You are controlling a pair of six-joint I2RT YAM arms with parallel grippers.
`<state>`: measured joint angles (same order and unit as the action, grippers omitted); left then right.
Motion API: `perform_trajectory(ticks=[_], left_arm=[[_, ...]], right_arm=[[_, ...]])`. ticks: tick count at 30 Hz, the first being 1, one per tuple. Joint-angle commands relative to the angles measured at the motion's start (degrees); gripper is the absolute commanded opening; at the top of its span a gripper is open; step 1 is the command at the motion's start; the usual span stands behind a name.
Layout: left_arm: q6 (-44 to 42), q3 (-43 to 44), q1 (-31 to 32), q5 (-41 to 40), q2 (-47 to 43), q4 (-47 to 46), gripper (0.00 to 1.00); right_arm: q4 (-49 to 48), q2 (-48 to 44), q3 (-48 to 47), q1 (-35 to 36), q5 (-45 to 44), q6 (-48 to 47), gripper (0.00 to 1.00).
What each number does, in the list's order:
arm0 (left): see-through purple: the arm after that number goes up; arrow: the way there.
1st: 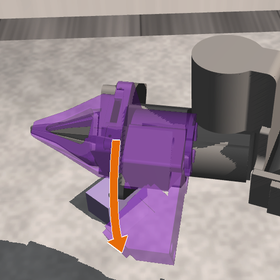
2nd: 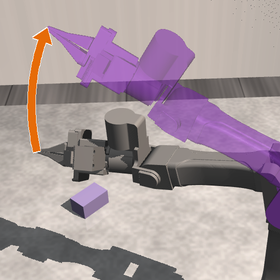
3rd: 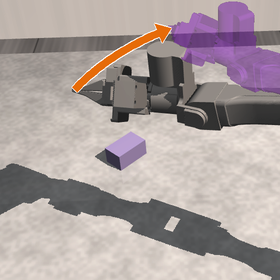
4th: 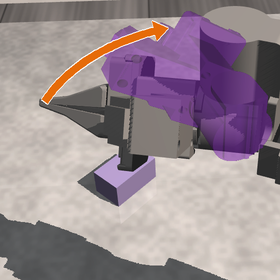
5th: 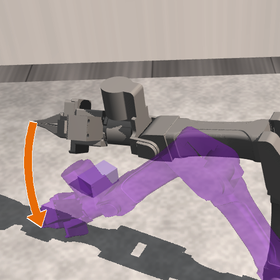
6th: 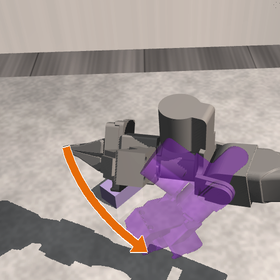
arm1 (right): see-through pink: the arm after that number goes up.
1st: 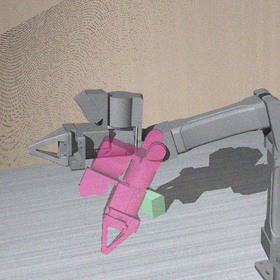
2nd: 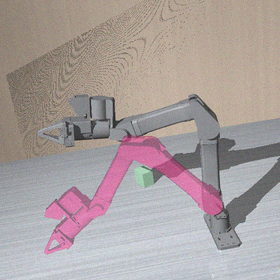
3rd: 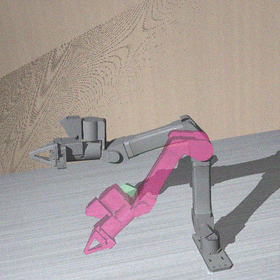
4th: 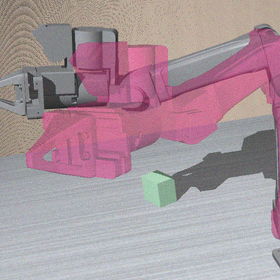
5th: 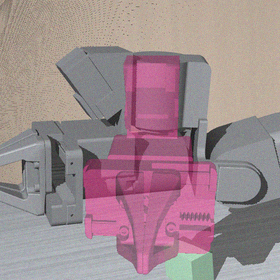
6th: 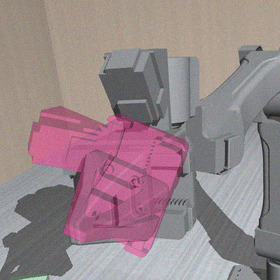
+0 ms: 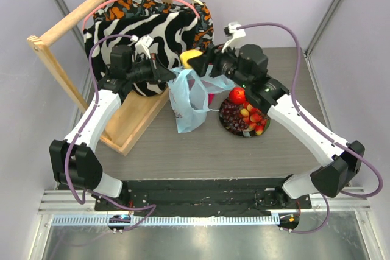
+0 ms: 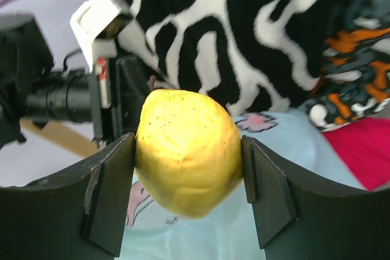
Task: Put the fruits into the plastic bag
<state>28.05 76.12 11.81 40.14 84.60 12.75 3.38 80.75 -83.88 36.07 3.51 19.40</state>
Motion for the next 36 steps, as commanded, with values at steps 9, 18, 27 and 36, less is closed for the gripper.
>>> perform_trajectory(ticks=[9, 18, 27, 36], left_arm=[[-0.11, 0.17, -0.48, -0.06, -2.42, -1.06, 0.00], [-0.19, 0.00, -0.56, 0.03, -3.21, -1.42, 0.00], [-0.19, 0.00, -0.74, 0.64, -3.74, -1.68, 0.00], [2.00, -0.44, -0.74, 3.71, -2.60, -3.70, 0.00]], right_arm=[[8.66, -2.17, 3.01, 8.65, 5.11, -3.05, 0.01], [17.08, 1.24, 2.15, 9.45, -15.26, -2.08, 0.01], [23.34, 4.50, 1.61, 8.14, -31.01, -4.90, 0.01], [16.76, 7.75, -0.15, 7.87, -16.97, -3.58, 0.01]])
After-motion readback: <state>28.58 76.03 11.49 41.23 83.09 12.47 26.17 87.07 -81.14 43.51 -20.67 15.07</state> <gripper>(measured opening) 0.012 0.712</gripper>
